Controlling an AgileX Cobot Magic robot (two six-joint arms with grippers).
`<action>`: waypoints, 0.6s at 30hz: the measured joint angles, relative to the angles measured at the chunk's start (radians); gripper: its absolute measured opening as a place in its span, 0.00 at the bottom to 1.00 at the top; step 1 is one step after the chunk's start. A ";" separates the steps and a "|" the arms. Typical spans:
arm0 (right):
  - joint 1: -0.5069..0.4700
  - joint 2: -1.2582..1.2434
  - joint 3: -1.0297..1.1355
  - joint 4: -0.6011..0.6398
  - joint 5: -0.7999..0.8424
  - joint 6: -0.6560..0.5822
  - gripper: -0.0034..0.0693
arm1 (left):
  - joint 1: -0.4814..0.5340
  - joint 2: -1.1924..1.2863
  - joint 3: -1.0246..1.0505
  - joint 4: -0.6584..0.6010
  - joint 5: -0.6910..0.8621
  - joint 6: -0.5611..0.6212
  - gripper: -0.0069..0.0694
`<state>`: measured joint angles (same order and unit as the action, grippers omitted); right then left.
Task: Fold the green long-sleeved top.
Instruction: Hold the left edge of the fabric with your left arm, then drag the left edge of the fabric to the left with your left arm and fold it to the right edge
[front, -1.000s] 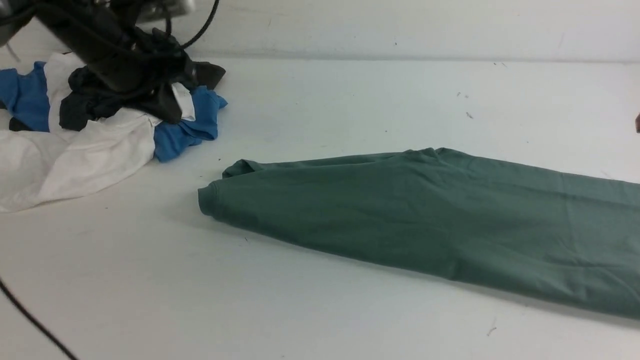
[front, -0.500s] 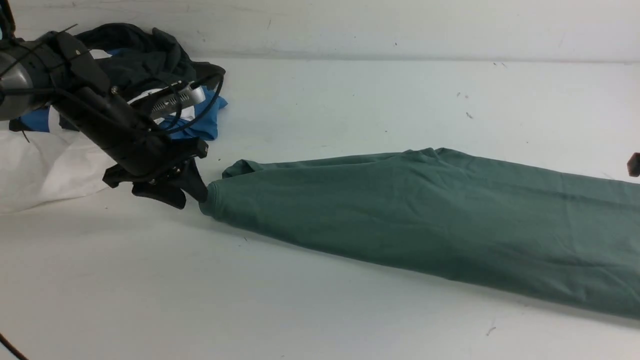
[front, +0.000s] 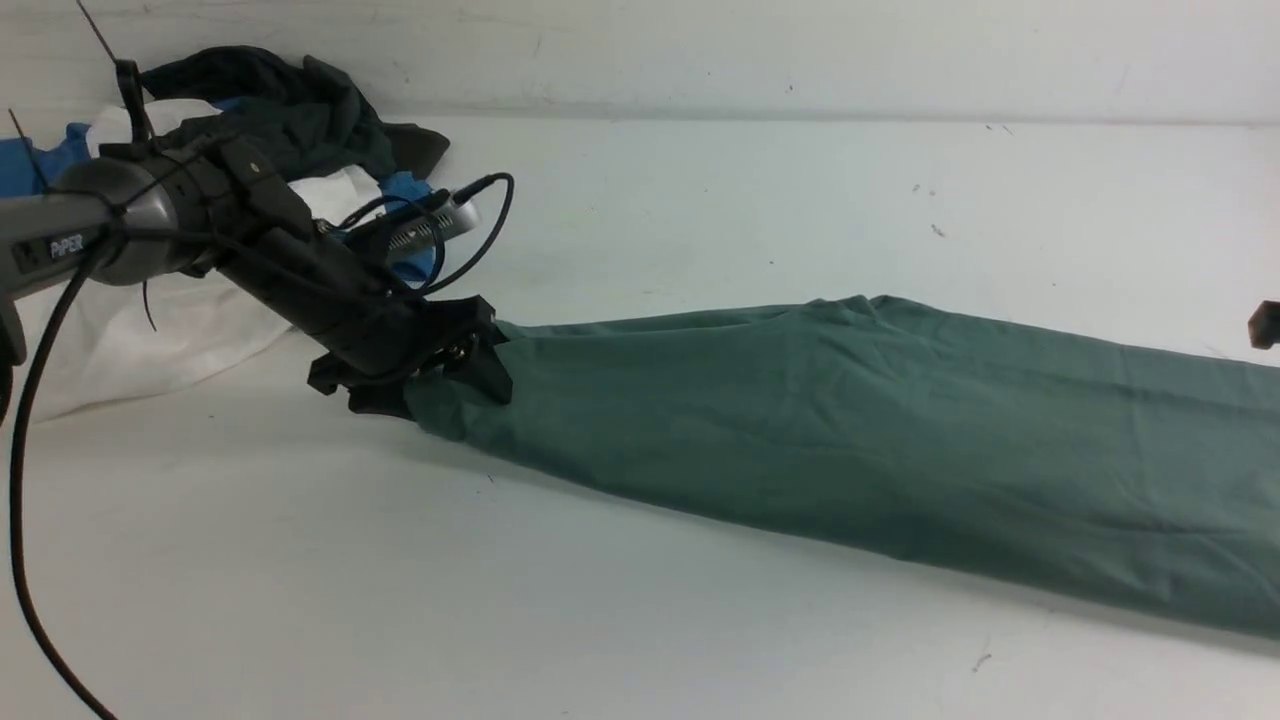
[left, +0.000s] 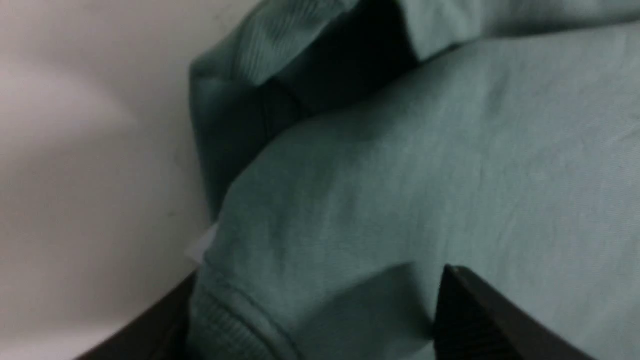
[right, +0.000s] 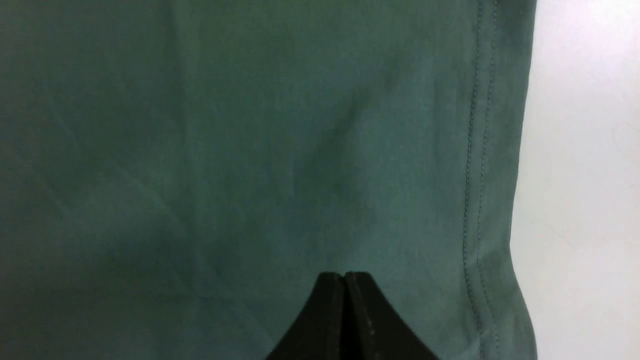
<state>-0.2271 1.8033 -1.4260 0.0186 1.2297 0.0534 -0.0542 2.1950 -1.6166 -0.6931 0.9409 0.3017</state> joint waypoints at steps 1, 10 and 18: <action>0.000 0.000 0.000 0.004 0.000 0.000 0.03 | -0.001 0.002 0.000 -0.010 0.000 0.000 0.63; 0.000 0.000 0.002 0.007 0.000 -0.040 0.03 | 0.044 -0.046 0.005 0.039 0.077 0.016 0.12; 0.000 -0.053 0.028 0.030 -0.003 -0.044 0.03 | 0.194 -0.378 0.132 0.252 0.199 0.009 0.12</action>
<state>-0.2271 1.7507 -1.3975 0.0485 1.2267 0.0096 0.1399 1.8167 -1.4849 -0.4415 1.1404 0.3112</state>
